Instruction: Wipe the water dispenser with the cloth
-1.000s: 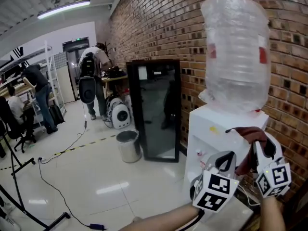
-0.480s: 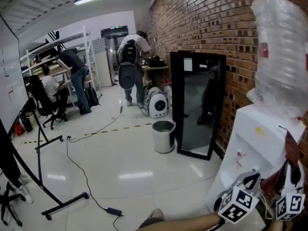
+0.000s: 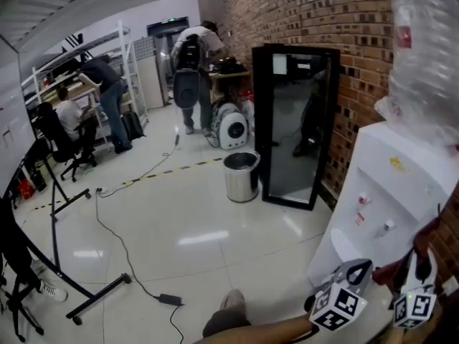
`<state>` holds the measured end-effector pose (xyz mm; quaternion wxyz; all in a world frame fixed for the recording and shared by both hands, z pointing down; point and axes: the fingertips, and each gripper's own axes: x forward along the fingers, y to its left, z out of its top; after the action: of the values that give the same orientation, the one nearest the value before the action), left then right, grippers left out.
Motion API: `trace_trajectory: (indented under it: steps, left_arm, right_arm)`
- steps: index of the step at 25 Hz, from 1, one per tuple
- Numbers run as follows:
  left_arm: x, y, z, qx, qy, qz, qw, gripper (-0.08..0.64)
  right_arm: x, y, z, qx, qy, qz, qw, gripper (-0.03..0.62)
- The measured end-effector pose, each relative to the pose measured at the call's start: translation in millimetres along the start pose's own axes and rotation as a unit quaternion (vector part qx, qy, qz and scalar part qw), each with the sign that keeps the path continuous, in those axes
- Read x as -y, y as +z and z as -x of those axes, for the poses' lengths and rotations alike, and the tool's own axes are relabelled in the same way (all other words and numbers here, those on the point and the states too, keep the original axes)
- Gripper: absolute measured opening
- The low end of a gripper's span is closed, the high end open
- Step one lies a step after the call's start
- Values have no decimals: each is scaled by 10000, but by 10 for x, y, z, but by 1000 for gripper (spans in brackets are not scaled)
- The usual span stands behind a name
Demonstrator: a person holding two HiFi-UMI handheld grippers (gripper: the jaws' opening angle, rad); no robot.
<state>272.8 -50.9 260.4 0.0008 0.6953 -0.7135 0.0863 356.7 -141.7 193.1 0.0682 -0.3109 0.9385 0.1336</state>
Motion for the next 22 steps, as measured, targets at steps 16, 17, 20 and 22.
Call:
trace_trajectory:
  steps: [16, 17, 20, 22]
  left_arm:
    - [-110, -594, -178, -266, -73, -179, 9995, 0]
    - [-107, -600, -152, -280, -126, -337, 9990, 0]
    - [-173, -668, -143, -287, -174, -826, 9960, 0]
    - [-232, -877, -172, -499, -159, -641, 9966, 0]
  right_arm:
    - [-449, -1448, -112, -1677, 684, -176, 9833, 103]
    - [-481, -1568, -86, -1761, 700, -237, 9816, 103]
    - [-492, -1722, -60, -1666, 671, -517, 9824, 103]
    - [-479, -1774, -47, -1617, 579, -532, 9837, 103]
